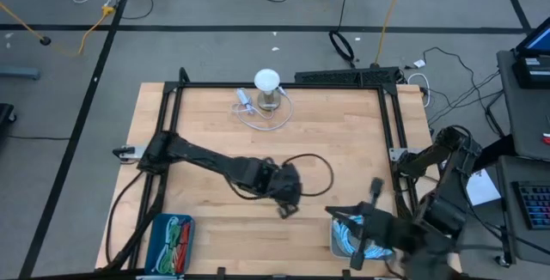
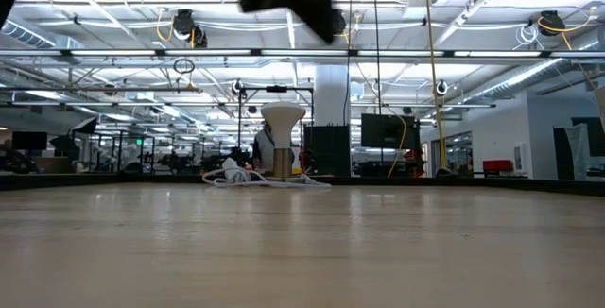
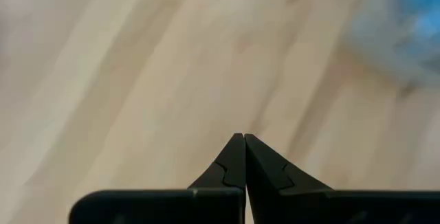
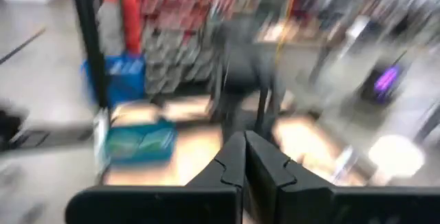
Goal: Pick & Place USB Port
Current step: Adjust the gray bin
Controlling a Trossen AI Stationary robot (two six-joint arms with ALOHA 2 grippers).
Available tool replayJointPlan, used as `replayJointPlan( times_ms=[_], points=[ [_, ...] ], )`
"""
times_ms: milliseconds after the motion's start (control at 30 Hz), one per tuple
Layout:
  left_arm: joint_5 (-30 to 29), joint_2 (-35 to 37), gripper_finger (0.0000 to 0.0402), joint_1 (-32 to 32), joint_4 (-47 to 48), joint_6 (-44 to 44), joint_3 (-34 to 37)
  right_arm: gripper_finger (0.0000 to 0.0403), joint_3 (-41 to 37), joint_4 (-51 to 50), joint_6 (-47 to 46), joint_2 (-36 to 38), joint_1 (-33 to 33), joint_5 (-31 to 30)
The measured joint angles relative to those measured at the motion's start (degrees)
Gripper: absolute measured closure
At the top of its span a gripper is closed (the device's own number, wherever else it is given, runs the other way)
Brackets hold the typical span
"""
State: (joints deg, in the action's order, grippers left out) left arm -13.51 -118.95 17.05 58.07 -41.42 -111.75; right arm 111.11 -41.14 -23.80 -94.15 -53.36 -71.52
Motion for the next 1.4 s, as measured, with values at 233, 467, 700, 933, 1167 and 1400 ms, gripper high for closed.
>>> replayJointPlan(
  times_ms=[233, 467, 700, 933, 1167, 1400],
  points=[
    [-4.92, 7.15, 0.0401, 4.19, 11.75, -7.21, 3.33, 0.0403, -8.53, -25.21, -28.20, -1.96, 8.25, 29.05],
    [-9.15, 11.16, 0.0401, 7.84, 12.51, -15.94, 7.14, 0.0403, -31.59, 3.38, -28.17, -2.01, 11.32, 48.21],
    [-10.13, 11.79, 0.0401, 10.37, 12.35, -19.96, 8.79, 0.0403, -40.94, 10.99, -32.40, -1.90, 11.80, 51.38],
    [-10.71, 11.83, 0.0401, 11.31, 11.80, -21.32, 8.76, 0.0403, -41.81, 9.42, -31.04, -1.90, 12.42, 55.32],
    [-10.83, 11.83, 0.0401, 11.26, 11.84, -20.84, 8.75, 0.0403, -41.83, 5.08, -30.83, -1.90, 11.89, 59.88],
    [-11.06, 11.84, 0.0401, 11.57, 11.89, -20.63, 8.73, 0.0403, -41.81, 1.14, -32.25, -1.81, 9.10, 62.61]
  ],
)
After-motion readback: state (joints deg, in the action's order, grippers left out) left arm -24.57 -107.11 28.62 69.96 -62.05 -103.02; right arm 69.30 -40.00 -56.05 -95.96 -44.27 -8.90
